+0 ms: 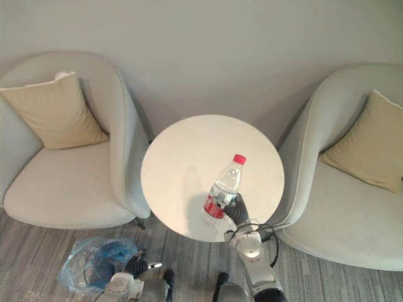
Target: Gather rubbish on tea table into small bin, then transfer packed bag to large trash can.
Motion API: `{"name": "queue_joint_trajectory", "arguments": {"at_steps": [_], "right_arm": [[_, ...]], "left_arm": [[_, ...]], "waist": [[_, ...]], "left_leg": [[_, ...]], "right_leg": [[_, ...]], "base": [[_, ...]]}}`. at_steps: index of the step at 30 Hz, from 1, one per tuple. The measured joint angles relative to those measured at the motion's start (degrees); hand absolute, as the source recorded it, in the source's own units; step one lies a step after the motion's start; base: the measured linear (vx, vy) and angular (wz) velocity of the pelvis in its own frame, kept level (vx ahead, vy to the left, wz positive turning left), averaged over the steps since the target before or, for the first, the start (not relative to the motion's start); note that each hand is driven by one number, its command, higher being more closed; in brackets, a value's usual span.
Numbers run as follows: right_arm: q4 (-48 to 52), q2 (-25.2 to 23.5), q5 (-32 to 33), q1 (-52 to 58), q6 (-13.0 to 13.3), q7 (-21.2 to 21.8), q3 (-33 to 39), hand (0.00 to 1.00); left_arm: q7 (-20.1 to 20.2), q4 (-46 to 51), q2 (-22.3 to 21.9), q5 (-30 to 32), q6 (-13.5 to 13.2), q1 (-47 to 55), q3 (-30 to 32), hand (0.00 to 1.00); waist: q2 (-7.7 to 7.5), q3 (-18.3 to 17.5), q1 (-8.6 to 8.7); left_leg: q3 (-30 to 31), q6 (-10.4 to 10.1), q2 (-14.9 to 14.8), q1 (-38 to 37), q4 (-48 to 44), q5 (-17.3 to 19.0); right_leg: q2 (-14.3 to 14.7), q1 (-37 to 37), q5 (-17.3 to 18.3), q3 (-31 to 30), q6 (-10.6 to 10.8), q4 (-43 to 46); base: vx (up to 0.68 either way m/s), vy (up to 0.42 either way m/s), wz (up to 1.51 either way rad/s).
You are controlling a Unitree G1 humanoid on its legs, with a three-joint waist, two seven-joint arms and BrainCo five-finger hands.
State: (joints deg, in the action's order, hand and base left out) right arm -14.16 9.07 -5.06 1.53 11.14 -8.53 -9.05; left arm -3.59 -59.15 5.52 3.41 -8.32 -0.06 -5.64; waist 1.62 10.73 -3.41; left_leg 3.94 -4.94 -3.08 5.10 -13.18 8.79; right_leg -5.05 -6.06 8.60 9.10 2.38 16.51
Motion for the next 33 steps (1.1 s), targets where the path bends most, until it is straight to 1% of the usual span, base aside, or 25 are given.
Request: {"name": "queue_joint_trajectory", "arguments": {"at_steps": [4,6,9,12,13,14,15,16,17,18,19,20,21,22,23,24,25,26,27,28,29,30,31,32,33], "right_arm": [[0.3,0.0,-1.2,0.7,0.0,0.5,-0.1,1.0],[1.7,0.0,-1.7,1.8,0.0,0.8,-0.2,1.0],[2.3,0.0,-1.8,2.4,0.2,0.6,-0.2,1.0],[3.0,0.0,-2.7,2.4,0.2,-0.3,-0.1,1.0],[3.5,0.0,-2.9,2.4,0.2,-0.6,-0.1,1.0],[3.4,0.2,-3.2,1.6,0.2,-0.9,-0.1,1.0],[3.3,0.0,-3.6,1.2,0.2,-1.1,-0.2,1.0],[3.1,-0.1,-3.9,0.5,0.2,-1.3,-0.4,1.0],[2.7,0.0,-4.0,-0.6,0.3,-1.5,-0.1,1.0],[1.6,0.6,-4.0,-2.3,-0.1,-1.6,0.2,1.0],[1.5,1.0,-4.0,-2.5,-0.2,-1.7,0.4,1.0],[1.3,1.3,-4.0,-2.5,-0.2,-1.8,0.6,1.0],[1.2,1.4,-4.0,-2.8,-0.2,-2.3,2.0,1.0],[1.2,1.4,-4.0,-2.9,-0.2,-2.4,2.3,1.0],[0.9,2.1,-4.0,-3.2,-0.2,-3.0,2.9,1.0],[0.0,3.0,-4.0,-3.5,-0.3,-3.5,4.4,1.0],[-0.5,3.4,-4.0,-3.8,-0.5,-3.8,4.6,1.0],[-1.4,4.0,-4.0,-4.2,-0.8,-4.0,4.6,1.0],[-4.4,2.8,-4.1,-5.6,-1.2,-3.9,4.4,1.0],[-5.4,2.1,-4.2,-5.7,-1.3,-3.7,4.0,1.0],[-6.9,1.1,-4.8,-5.5,-1.5,-3.5,3.1,1.0],[-7.6,0.5,-5.7,-5.1,-1.8,-3.1,1.9,1.0],[-7.6,0.3,-6.0,-4.9,-1.9,-2.9,1.7,1.0],[-7.6,-0.2,-6.2,-4.5,-1.9,-2.7,1.7,1.0],[-7.5,-0.4,-6.2,-3.8,-1.9,-2.6,1.8,1.0]], "left_arm": [[0.0,0.0,0.0,0.0,0.0,0.1,0.0,0.0],[0.0,-0.1,0.0,0.0,0.0,0.4,0.0,0.0],[0.0,-0.1,-0.2,0.3,0.1,0.6,-0.1,0.0],[0.0,0.1,-1.1,0.9,0.1,0.7,0.0,0.0],[0.0,0.2,-1.6,0.9,0.1,0.7,0.0,0.0],[-0.1,0.4,-1.8,0.9,0.0,0.7,0.0,0.0],[-0.1,0.5,-1.9,0.9,0.1,0.8,-0.3,0.0],[-0.1,0.7,-1.9,0.8,0.0,1.1,-1.1,0.0],[-0.1,1.1,-1.9,0.9,0.0,1.0,-1.5,0.0],[0.0,1.1,-2.0,0.9,0.2,0.5,-1.8,0.0],[0.0,1.1,-2.0,1.0,0.2,0.7,-2.2,0.0],[0.0,1.1,-1.9,1.1,0.1,1.0,-2.3,0.0],[0.0,1.0,-1.9,1.9,0.2,1.0,-2.6,0.0],[0.0,0.9,-1.9,2.2,0.2,1.0,-2.7,0.0],[0.0,0.7,-2.0,3.1,0.2,1.0,-3.3,0.0],[-0.1,0.0,-2.3,4.1,0.2,0.8,-4.8,0.0],[-0.1,-0.1,-2.4,4.6,0.3,0.8,-5.2,0.0],[0.0,-0.2,-2.7,5.5,0.3,0.9,-5.6,0.0],[-0.1,-0.1,-1.8,5.7,0.1,0.2,-5.6,0.0],[-0.1,-0.1,-1.4,5.6,0.0,0.1,-5.5,0.0],[-0.1,-0.1,-0.9,5.6,0.0,0.0,-5.5,0.0],[-0.1,-0.1,-0.8,5.6,0.0,0.1,-5.4,0.0],[-0.2,-0.1,-0.8,5.6,-0.1,0.1,-5.3,0.0],[-0.3,-0.3,-0.8,5.6,-0.1,0.1,-4.9,0.0],[-0.6,-0.6,-0.8,5.6,0.0,0.1,-4.5,0.0]], "waist": [[-0.01,-0.6,-0.1],[0.25,-1.2,-0.13],[0.58,-1.7,0.15],[1.09,-1.9,-0.12],[1.32,-1.7,-0.25],[1.77,-1.6,-0.43],[2.01,-1.8,-0.49],[2.31,-1.9,-0.35],[2.5,-1.9,-0.21],[3.46,-1.9,-0.18],[3.13,-1.7,-0.22],[2.99,-1.7,0.02],[2.97,-1.8,0.55],[2.97,-1.8,0.61],[3.08,-1.9,0.77],[3.41,-2.1,1.79],[3.72,-2.3,2.16],[4.44,-2.6,2.52],[2.3,-1.5,1.98],[1.86,-1.3,1.86],[1.21,-1.4,1.59],[1.05,-1.3,1.55],[1.09,-1.2,1.55],[1.19,-0.9,1.95],[1.32,-0.8,2.85]], "left_leg": [[0.1,0.0,-0.3,0.0,-0.2,0.0],[0.7,-0.3,-0.2,0.1,-0.1,-0.2],[4.2,-0.6,0.2,0.3,0.4,-1.4],[9.9,-1.0,1.3,1.0,3.3,-5.5],[10.2,-1.0,1.5,1.4,3.7,-6.4],[9.1,-0.6,1.8,2.5,4.0,-9.1],[8.7,-0.4,1.9,3.2,4.0,-10.4],[8.2,-0.5,2.2,3.8,6.6,-13.4],[4.7,-0.1,1.4,4.3,5.5,-12.4],[-1.5,3.4,0.5,6.7,-5.2,-5.9],[-4.5,4.0,-0.2,6.9,-10.0,-3.6],[-8.7,4.4,-2.0,5.8,-14.7,-1.1],[-13.4,3.5,-5.7,2.9,-18.2,1.0],[-13.8,3.3,-6.3,2.3,-18.3,1.3],[-15.3,2.7,-8.0,0.5,-17.7,2.3],[-16.1,1.5,-9.5,-1.8,-13.6,2.9],[-16.0,-0.1,-9.3,-2.9,-10.2,3.7],[-16.6,-2.6,-8.6,-4.2,-4.4,5.4],[-16.4,-2.5,-6.6,-3.9,-3.0,5.0],[-16.0,-2.4,-5.7,-3.7,-3.1,5.0],[-15.1,-2.1,-4.2,-3.0,-4.1,4.9],[-13.9,-0.8,-2.5,-3.0,-4.5,5.1],[-13.1,-0.2,-1.8,-2.8,-4.4,5.1],[-11.5,0.9,-0.7,-2.6,-4.6,5.3],[-9.2,1.6,0.4,-1.9,-4.9,5.4]], "right_leg": [[0.5,0.2,0.0,-0.7,0.0,0.0],[0.5,0.3,0.0,-0.2,-0.1,-0.1],[0.2,2.3,-0.1,3.1,-0.2,-1.2],[-0.6,4.0,0.3,8.7,-0.7,-2.3],[-0.9,4.0,0.5,9.7,-0.9,-2.0],[-1.5,3.8,0.9,11.4,-1.4,-1.4],[-1.6,3.7,1.0,11.9,-1.7,-1.4],[-1.8,3.5,0.1,12.4,-3.0,-2.7],[-2.6,3.3,-1.3,15.4,-3.9,-4.1],[-3.3,3.0,-1.8,17.3,-4.0,-3.8],[-4.1,3.1,-2.0,18.5,-4.1,-3.3],[-5.0,3.1,-2.3,19.6,-4.1,-3.0],[-6.4,2.9,-3.3,21.6,-3.7,-3.0],[-6.6,2.8,-3.5,21.9,-3.5,-3.0],[-7.5,2.2,-4.5,23.1,-3.0,-3.1],[-8.1,1.6,-6.3,25.0,-1.8,-3.9],[-8.1,1.3,-7.2,25.3,-1.1,-4.2],[-7.9,0.6,-9.0,26.2,0.0,-5.5],[-8.9,0.1,-10.9,23.9,0.9,-6.9],[-8.9,0.2,-10.9,22.4,1.1,-7.1],[-9.3,0.4,-11.4,19.6,1.8,-7.6],[-9.7,1.1,-11.1,16.2,1.5,-7.4],[-9.7,1.1,-10.0,13.8,0.9,-7.0],[-8.9,0.7,-8.0,8.5,0.7,-6.0],[-7.1,-0.2,-5.0,1.7,0.1,-4.4]], "base": [[-0.03,-0.022,0.0],[-0.02,-0.027,0.12],[-0.02,-0.044,0.61],[-0.04,-0.06,1.16],[-0.11,-0.054,0.95],[-0.1,-0.031,0.78],[-0.14,-0.062,0.93],[-0.16,-0.004,0.81],[-0.23,0.011,0.93],[-0.26,0.061,0.75],[-0.21,0.037,0.69],[-0.25,0.077,0.72],[-0.2,0.098,0.6],[-0.23,0.174,0.64],[-0.2,0.226,0.81],[-0.19,0.255,0.95],[-0.15,0.238,0.96],[-0.18,0.35,0.64],[-0.19,0.334,0.51],[-0.22,0.347,0.41],[-0.15,0.207,0.47],[-0.15,0.201,0.51],[-0.16,0.161,0.63],[-0.16,0.092,0.77],[-0.13,0.054,1.14]]}}
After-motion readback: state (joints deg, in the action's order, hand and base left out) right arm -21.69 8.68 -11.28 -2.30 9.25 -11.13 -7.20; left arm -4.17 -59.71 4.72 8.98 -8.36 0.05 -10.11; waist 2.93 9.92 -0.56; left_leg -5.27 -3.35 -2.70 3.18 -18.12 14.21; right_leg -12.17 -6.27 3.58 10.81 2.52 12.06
